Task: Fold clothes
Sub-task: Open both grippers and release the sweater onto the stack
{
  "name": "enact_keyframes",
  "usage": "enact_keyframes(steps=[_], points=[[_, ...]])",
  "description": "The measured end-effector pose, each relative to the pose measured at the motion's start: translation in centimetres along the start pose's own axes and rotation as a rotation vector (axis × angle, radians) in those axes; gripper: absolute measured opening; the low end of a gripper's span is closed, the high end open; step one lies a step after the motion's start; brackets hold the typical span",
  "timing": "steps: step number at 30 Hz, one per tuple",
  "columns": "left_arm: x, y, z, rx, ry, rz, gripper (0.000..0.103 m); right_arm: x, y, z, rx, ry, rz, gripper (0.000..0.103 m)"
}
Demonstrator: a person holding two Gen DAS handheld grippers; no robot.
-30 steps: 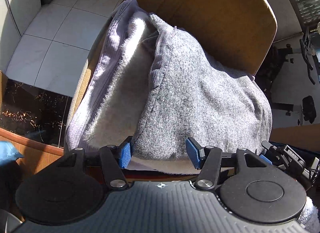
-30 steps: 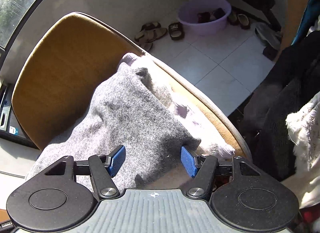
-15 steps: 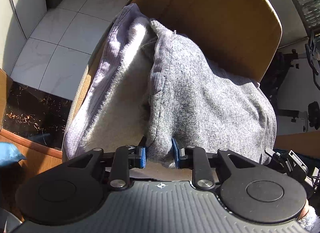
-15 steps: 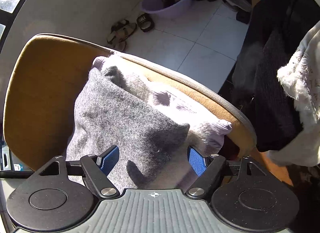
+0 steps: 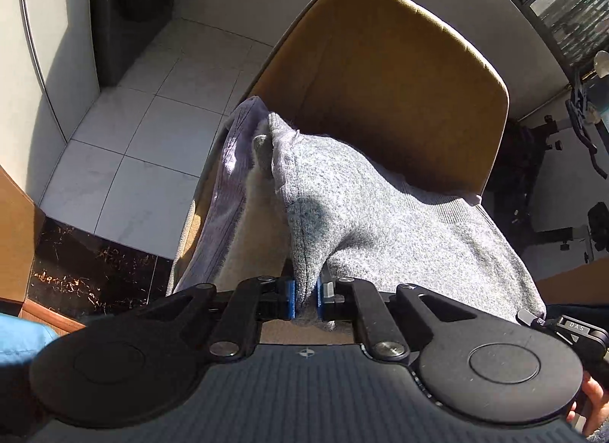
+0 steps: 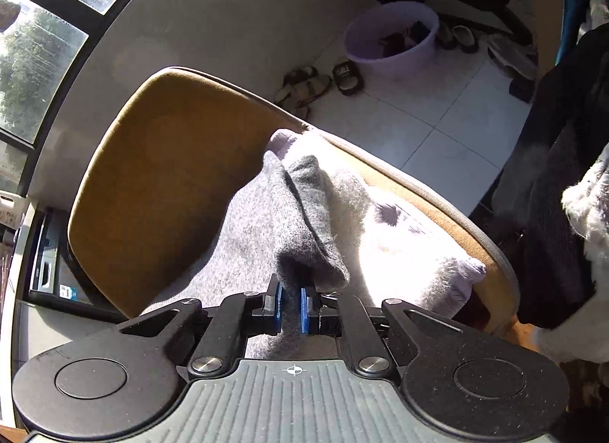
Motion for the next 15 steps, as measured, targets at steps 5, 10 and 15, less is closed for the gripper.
enact_keyframes(steps=[5,10,15], points=[[-2.7,-2.4,1.9,-0.023,0.084,0.075,0.023,-1.4,-2.3,-2.2,0.058,-0.087,0.051,0.009],[-1.6,-0.5,0.2,-0.159,0.139,0.001,0.055,-1.7,-2.4,-1.5,0.154,-0.128,0.026,0.022],[-0.1,2.3,-2.1,-0.281,0.140,-0.110,0.056,-1.9,-0.2,0.7,0.256,-0.119,-0.012,0.038]])
Point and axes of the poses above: each gripper's, at about its wrist camera, not at the fingertips, and x roughly against the way its jaws point, z to its left, y to its top, the point moved 6 cm from there along -x, roughly the way its jaws point, and after that the axes turned 12 degrees about -z, right-handed, at the moved point
